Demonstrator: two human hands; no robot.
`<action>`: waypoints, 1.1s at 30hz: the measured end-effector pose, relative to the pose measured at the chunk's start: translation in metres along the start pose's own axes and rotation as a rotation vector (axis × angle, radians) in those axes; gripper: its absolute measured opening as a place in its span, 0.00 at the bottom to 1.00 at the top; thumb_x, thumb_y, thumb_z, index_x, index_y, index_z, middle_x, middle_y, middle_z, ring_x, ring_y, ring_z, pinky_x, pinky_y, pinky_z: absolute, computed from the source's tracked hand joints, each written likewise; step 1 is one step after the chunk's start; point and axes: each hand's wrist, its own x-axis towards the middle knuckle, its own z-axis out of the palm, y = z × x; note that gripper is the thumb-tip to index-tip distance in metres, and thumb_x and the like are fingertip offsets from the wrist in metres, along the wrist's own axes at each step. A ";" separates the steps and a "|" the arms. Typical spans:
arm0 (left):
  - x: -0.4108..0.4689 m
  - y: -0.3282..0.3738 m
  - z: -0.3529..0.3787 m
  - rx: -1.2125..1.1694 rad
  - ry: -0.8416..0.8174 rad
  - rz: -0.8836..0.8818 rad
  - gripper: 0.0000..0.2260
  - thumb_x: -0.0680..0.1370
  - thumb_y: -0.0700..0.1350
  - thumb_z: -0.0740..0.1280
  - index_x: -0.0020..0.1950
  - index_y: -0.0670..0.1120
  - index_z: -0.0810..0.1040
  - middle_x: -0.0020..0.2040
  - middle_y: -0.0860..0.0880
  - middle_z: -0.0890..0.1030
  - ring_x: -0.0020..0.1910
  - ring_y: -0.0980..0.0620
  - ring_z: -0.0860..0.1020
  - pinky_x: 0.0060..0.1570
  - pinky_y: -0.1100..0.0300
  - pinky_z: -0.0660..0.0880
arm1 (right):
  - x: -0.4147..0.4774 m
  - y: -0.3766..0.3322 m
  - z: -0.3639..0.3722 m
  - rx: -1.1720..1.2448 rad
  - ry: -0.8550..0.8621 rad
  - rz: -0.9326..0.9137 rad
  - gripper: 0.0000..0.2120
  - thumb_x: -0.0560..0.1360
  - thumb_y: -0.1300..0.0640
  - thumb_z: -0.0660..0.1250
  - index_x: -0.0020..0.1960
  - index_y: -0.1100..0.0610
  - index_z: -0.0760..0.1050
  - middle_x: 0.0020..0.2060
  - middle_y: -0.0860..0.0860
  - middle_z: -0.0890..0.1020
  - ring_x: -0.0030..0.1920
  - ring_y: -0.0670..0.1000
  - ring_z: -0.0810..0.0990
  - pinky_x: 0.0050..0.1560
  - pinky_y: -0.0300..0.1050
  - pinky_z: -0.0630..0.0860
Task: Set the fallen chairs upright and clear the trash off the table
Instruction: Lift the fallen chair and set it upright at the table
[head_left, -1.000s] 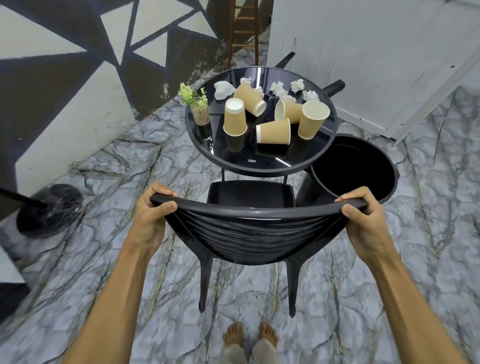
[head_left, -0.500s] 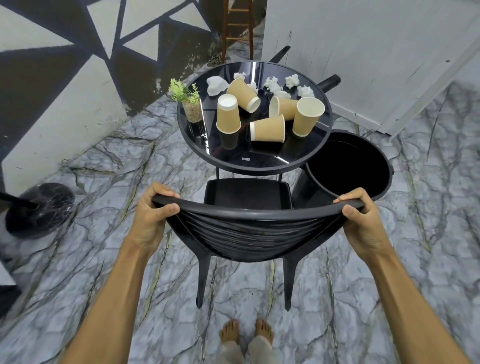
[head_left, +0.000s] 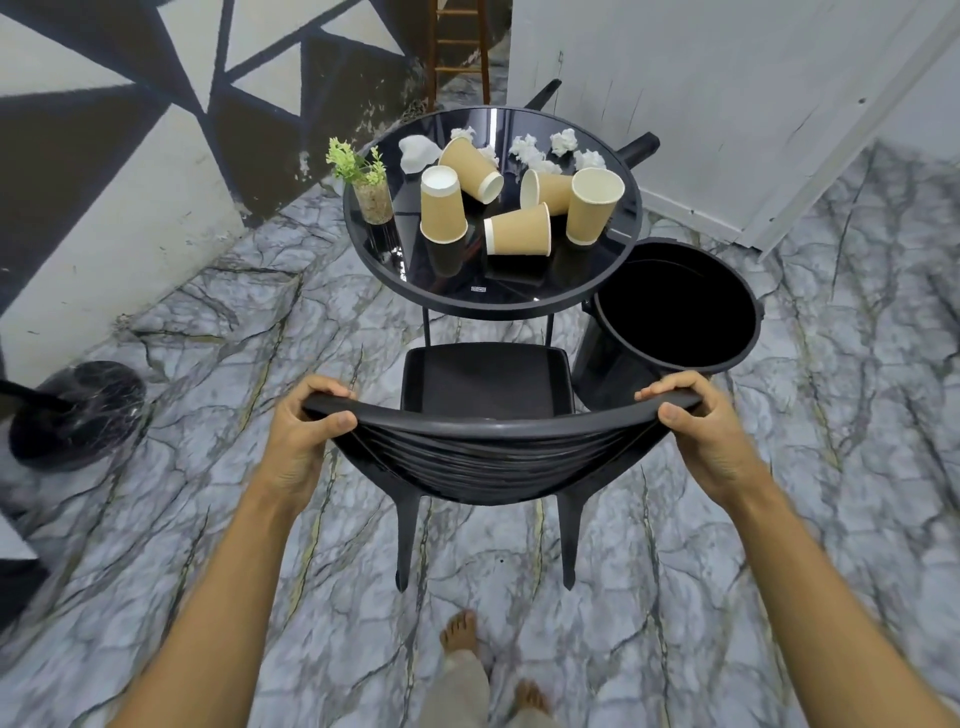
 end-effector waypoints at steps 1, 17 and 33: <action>-0.006 -0.002 -0.001 0.004 0.006 0.004 0.12 0.61 0.39 0.76 0.40 0.50 0.80 0.41 0.52 0.81 0.41 0.55 0.79 0.43 0.64 0.77 | -0.006 0.002 -0.002 -0.019 -0.015 0.001 0.16 0.62 0.53 0.79 0.47 0.55 0.80 0.49 0.59 0.80 0.54 0.58 0.77 0.58 0.48 0.74; -0.105 -0.026 -0.020 0.269 -0.003 -0.163 0.16 0.59 0.50 0.80 0.44 0.50 0.85 0.55 0.48 0.83 0.57 0.51 0.80 0.54 0.52 0.77 | -0.099 0.030 -0.017 -0.209 -0.071 0.113 0.11 0.65 0.55 0.76 0.47 0.52 0.84 0.56 0.48 0.84 0.56 0.47 0.82 0.50 0.38 0.79; -0.131 -0.024 -0.015 0.381 0.022 -0.153 0.16 0.67 0.50 0.77 0.54 0.53 0.84 0.61 0.59 0.81 0.59 0.60 0.79 0.55 0.59 0.74 | -0.120 0.022 -0.007 -0.344 -0.056 0.113 0.14 0.67 0.52 0.75 0.51 0.53 0.83 0.62 0.44 0.80 0.59 0.41 0.79 0.52 0.35 0.78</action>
